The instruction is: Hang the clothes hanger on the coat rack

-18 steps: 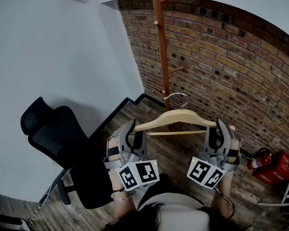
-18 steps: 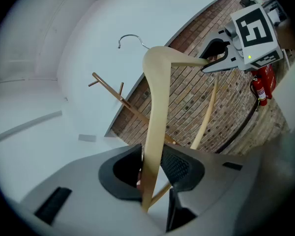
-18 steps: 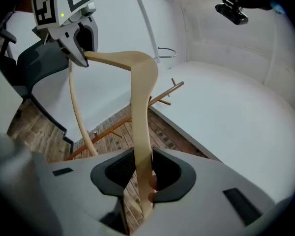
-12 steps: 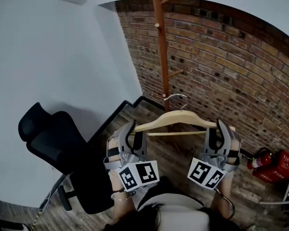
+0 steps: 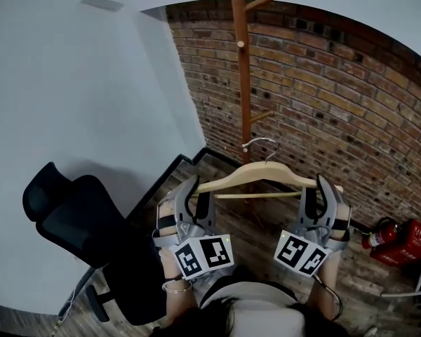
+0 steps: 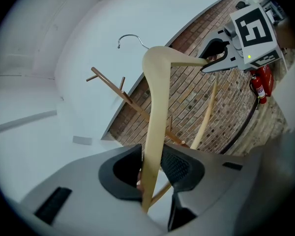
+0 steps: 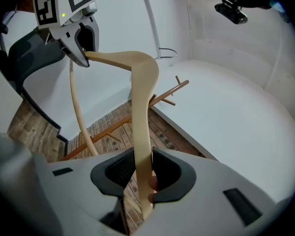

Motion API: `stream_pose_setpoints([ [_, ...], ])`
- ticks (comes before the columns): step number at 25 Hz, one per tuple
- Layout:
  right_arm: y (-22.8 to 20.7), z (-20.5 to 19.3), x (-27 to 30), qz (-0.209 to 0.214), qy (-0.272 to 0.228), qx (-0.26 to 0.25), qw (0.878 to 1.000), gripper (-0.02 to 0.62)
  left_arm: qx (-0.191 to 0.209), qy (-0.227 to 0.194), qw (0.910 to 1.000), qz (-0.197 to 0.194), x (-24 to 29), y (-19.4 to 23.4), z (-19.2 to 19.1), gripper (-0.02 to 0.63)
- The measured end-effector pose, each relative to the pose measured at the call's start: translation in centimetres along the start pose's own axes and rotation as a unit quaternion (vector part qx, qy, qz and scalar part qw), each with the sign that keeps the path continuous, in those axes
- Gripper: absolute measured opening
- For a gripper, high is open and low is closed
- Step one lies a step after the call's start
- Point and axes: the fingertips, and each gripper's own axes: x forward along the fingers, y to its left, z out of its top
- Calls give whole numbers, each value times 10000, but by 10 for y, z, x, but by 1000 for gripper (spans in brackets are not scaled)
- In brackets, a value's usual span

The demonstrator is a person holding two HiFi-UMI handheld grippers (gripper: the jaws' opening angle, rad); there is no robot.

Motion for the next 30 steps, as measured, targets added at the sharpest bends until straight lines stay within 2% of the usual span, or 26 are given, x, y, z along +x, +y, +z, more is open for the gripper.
stream_pose_setpoints([
  [15,14,14,7,-39,109,-73,9999,118,-25,-100,9999,-108,13,10,-18,115],
  [30,9,7,43,-84,59,-74,9999,118,-42,-126,9999,-73,49,10,-10,115],
])
